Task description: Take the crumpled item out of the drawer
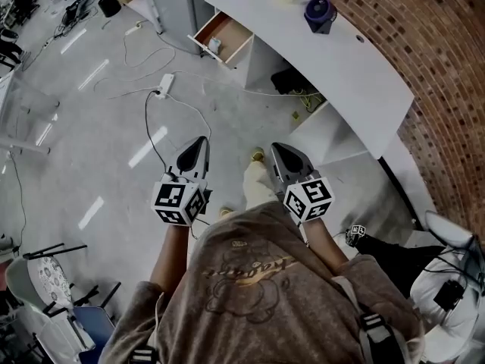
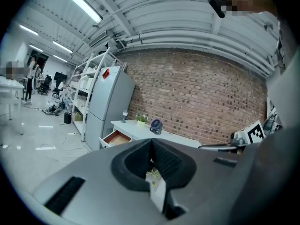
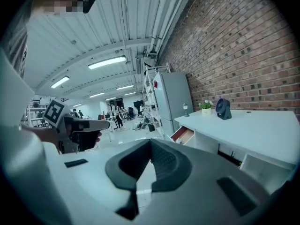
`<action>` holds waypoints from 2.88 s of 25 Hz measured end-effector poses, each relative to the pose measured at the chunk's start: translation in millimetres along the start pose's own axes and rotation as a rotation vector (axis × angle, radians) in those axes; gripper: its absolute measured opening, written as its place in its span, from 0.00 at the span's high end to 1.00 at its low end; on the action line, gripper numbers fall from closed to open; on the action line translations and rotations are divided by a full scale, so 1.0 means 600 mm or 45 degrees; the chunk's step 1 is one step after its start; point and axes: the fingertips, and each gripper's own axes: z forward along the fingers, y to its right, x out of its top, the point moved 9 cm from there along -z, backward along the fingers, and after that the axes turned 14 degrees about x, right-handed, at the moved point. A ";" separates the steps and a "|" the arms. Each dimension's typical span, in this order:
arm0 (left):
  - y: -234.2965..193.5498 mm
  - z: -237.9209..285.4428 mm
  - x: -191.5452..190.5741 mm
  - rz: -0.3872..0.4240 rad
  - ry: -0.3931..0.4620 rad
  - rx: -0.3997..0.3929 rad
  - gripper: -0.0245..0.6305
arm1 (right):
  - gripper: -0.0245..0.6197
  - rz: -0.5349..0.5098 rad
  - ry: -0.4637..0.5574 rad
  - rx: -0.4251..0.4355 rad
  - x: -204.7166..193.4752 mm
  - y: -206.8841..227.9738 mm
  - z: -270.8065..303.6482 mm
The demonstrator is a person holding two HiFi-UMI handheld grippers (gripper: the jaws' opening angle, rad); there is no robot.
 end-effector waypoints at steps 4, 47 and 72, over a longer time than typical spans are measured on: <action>-0.010 0.022 0.004 -0.002 0.004 0.010 0.95 | 0.97 0.010 -0.002 0.002 0.000 0.015 0.024; -0.076 0.483 0.169 -0.041 0.052 0.358 0.95 | 0.97 -0.004 -0.092 0.381 0.211 0.457 0.420; -0.182 0.676 0.211 -0.061 0.034 0.341 0.95 | 0.97 -0.031 -0.171 0.373 0.262 0.573 0.597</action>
